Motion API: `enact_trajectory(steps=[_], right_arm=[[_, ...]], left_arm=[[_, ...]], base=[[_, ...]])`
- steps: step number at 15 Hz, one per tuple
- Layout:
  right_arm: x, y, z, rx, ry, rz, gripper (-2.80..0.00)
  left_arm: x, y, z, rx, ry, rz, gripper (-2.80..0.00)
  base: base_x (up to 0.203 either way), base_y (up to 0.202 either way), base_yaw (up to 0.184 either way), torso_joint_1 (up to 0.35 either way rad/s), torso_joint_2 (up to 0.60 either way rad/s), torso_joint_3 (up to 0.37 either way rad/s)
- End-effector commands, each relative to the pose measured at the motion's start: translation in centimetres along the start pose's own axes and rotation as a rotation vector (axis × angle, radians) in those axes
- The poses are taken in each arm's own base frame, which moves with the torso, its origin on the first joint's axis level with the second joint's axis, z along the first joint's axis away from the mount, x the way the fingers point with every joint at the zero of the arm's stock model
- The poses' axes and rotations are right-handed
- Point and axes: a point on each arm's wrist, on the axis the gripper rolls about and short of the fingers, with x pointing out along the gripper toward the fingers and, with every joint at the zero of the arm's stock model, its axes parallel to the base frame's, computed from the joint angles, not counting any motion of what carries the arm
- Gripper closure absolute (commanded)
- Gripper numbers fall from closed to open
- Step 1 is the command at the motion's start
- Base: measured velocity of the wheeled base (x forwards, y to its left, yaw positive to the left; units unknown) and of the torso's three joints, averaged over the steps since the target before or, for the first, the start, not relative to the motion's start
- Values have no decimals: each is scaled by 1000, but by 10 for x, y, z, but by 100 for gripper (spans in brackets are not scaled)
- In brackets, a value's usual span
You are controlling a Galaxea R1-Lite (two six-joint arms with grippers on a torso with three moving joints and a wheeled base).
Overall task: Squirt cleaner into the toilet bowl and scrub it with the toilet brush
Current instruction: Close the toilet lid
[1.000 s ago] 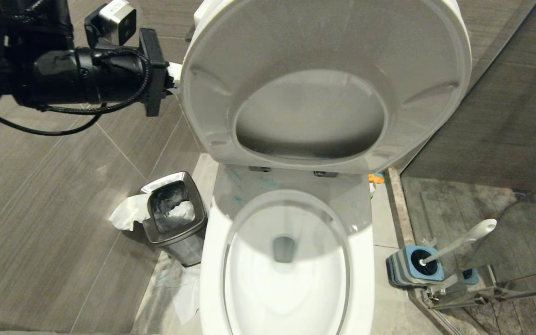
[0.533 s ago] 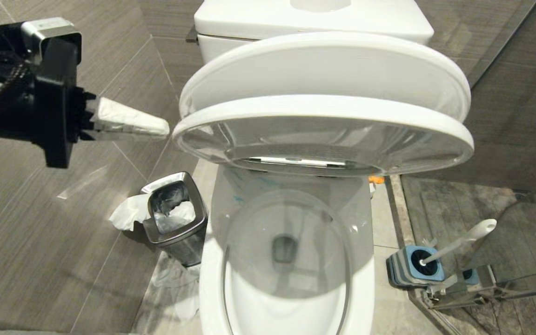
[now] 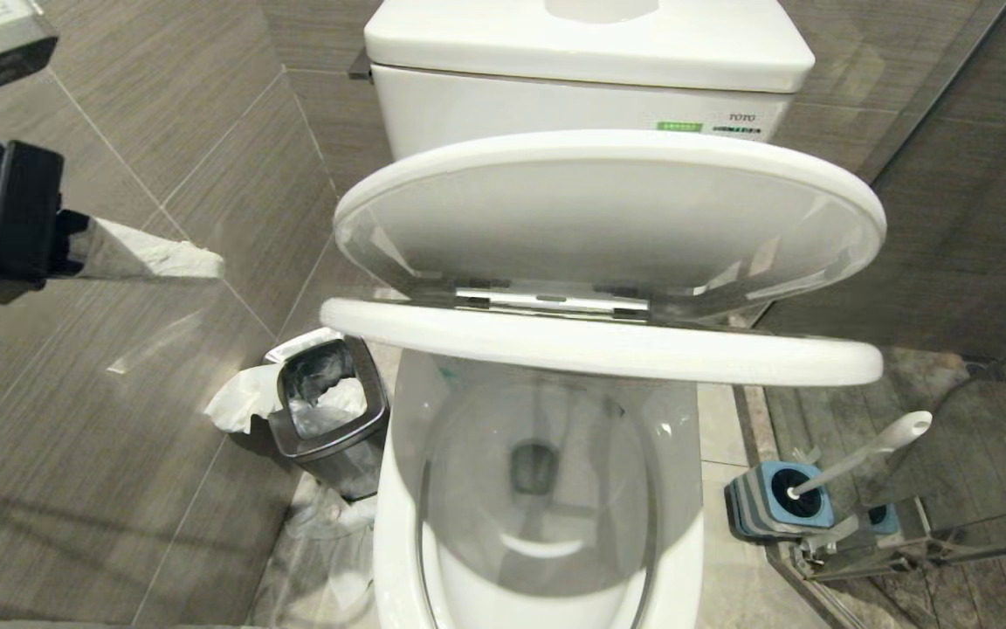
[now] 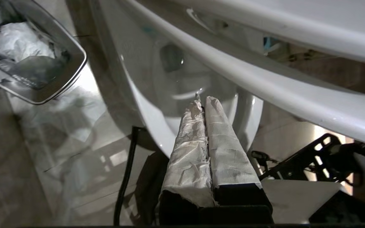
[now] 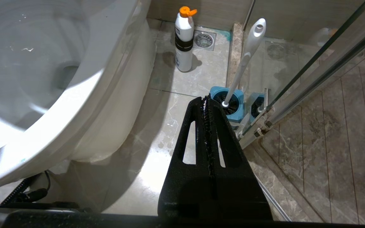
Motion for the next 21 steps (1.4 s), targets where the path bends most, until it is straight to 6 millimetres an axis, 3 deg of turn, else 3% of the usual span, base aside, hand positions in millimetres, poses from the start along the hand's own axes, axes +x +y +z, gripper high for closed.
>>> enact_trajectory(steps=[1,6,17,21], right_arm=[[0,0,0,0,1,0,0],[0,0,0,0,1,0,0],[0,0,0,0,1,0,0],[0,0,0,0,1,0,0]], left_arm=[[-6,-2,-5,12,11,15,0],[-10,-3,-6,3,6,18,0],[-15,-6,-7,12,-7,19,0],[-4,-9,-7,50,43,-16,0]], base=[[0,0,0,0,0,0],[0,0,0,2,1,27],[0,0,0,0,2,189],[0,0,0,1,1,51]])
